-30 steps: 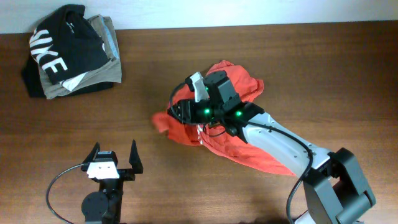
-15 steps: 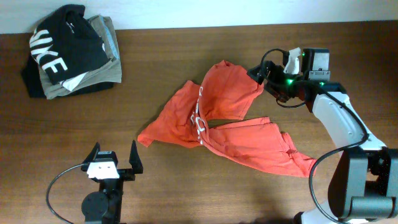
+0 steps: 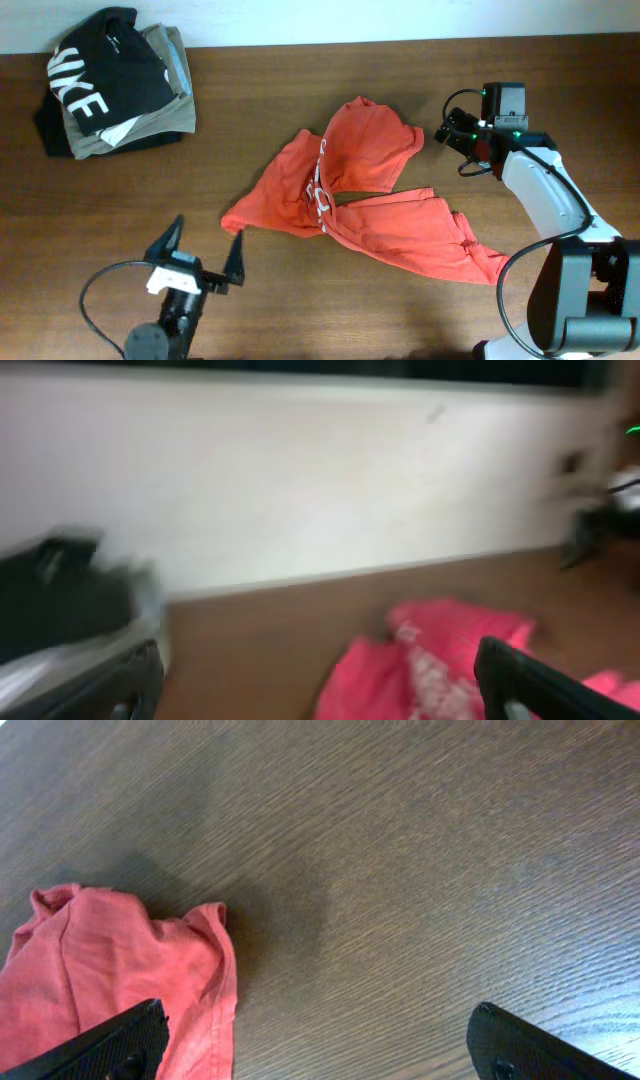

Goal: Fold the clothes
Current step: 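Reach the left gripper to the shirt's left edge and grasp it, then regrasp the shirt's right side with the right gripper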

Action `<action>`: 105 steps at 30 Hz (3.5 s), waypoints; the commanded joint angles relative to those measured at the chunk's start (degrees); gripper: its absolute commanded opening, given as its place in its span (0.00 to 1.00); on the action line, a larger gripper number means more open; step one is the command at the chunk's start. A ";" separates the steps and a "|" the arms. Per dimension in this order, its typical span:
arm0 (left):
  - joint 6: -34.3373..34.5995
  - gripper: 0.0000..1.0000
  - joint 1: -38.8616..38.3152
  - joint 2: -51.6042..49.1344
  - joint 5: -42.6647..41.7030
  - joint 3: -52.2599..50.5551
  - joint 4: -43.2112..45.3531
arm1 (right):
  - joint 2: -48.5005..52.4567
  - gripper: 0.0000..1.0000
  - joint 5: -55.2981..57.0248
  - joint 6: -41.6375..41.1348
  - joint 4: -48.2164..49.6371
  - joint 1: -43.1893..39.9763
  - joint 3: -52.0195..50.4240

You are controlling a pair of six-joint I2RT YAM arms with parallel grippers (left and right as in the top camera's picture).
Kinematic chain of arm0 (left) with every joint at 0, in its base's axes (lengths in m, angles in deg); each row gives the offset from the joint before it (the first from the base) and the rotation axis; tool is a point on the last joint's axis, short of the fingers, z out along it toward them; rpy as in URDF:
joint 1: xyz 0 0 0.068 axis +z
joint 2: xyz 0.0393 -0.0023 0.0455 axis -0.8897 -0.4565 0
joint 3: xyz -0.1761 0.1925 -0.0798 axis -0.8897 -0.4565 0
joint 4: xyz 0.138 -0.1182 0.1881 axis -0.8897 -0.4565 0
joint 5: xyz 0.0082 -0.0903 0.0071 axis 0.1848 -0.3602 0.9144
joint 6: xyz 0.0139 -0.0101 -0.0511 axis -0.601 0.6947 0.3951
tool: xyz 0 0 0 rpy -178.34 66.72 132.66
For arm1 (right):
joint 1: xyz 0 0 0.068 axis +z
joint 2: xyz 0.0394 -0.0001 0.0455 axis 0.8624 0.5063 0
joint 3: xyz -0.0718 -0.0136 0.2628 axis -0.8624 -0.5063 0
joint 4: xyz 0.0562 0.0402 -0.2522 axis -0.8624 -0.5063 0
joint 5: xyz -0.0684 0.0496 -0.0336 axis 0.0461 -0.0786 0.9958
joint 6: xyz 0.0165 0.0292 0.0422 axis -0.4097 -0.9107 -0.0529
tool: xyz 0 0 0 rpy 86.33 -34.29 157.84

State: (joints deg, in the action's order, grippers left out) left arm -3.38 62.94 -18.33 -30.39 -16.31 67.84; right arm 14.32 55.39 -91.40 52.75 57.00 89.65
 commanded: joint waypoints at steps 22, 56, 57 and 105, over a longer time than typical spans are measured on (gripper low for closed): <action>4.39 0.99 -0.90 -61.94 -6.51 44.13 -39.85 | -0.74 0.99 1.11 -0.35 0.04 -0.07 0.44; 7.82 0.00 -6.95 -98.66 14.12 48.81 -37.03 | -0.74 0.99 -1.27 -0.52 0.02 -0.07 0.44; 7.82 0.00 -6.95 -97.96 14.12 50.10 -39.12 | -0.74 0.99 -1.29 -0.52 0.02 -0.07 0.44; 8.26 0.00 -3.67 -71.76 22.97 70.88 -55.95 | 6.69 0.04 -19.65 6.03 -23.89 21.59 13.40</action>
State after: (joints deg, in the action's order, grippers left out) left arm 4.35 59.11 -91.38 -2.81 53.90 10.40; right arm 25.55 34.04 -85.87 31.24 83.40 95.70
